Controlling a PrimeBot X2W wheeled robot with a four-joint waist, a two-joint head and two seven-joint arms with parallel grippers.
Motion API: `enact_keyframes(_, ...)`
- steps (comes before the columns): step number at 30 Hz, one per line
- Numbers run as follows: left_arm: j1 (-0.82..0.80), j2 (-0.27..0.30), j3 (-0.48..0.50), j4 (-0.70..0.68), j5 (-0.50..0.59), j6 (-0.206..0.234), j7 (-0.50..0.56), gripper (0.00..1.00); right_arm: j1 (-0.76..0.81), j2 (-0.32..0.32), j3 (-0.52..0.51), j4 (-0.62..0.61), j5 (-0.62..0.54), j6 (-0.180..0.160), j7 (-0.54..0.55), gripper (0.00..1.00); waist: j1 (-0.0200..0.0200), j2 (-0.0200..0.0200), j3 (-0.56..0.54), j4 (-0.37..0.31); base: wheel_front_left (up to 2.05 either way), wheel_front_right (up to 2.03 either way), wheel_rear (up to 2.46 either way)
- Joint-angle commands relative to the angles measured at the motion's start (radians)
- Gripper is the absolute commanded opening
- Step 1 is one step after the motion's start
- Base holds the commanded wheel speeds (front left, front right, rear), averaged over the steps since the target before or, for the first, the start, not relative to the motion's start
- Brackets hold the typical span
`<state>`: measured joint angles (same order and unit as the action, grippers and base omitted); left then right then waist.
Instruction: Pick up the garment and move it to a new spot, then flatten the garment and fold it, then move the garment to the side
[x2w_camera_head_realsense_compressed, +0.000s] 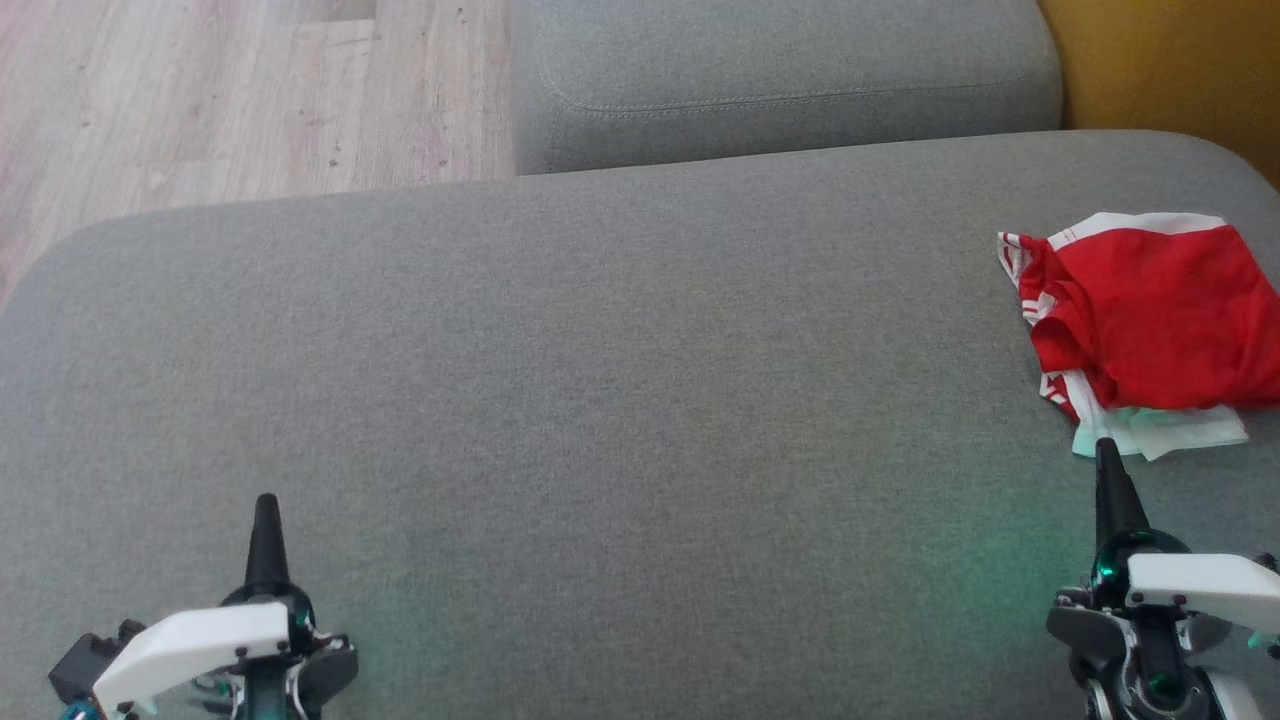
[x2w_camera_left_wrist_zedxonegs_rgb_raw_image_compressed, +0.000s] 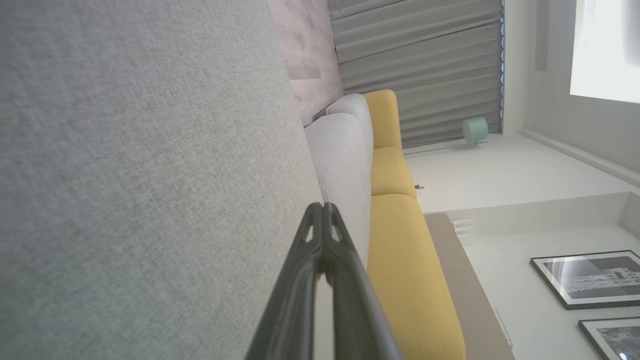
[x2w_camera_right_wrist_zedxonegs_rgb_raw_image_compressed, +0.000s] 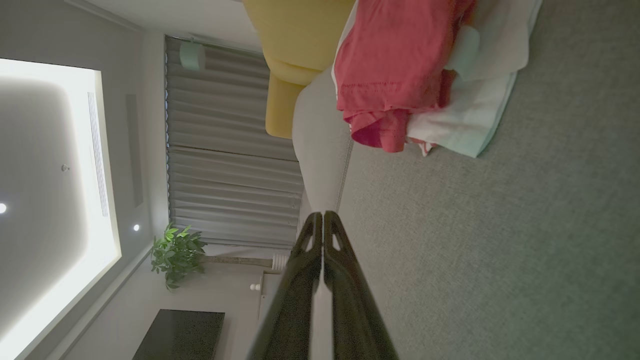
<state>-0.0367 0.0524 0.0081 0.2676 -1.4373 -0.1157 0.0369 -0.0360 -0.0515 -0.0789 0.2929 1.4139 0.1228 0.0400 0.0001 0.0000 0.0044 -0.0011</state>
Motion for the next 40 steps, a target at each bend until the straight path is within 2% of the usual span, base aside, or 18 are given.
enact_keyframes(1, -0.053, 0.013, 0.044, -0.028, -0.029, -0.010, 0.011, 0.00, -0.061, -0.015, 0.010, -0.042, 0.035, 0.007, 0.009, 0.00, 0.0000, 0.0000, 0.000, 0.000, 0.00, 0.00, 0.00)
enact_keyframes(18, -0.070, 0.013, 0.085, -0.023, -0.187, -0.015, 0.060, 0.00, -0.070, -0.014, -0.014, -0.049, 0.211, 0.008, 0.057, 0.00, -0.0001, 0.0000, -0.001, 0.001, 0.00, 0.00, 0.00)
enact_keyframes(40, -0.070, 0.009, 0.091, -0.023, -0.184, -0.015, 0.064, 0.00, -0.070, -0.010, -0.020, -0.049, 0.207, 0.008, 0.061, 0.00, -0.0001, 0.0000, -0.001, 0.001, 0.00, 0.00, 0.00)
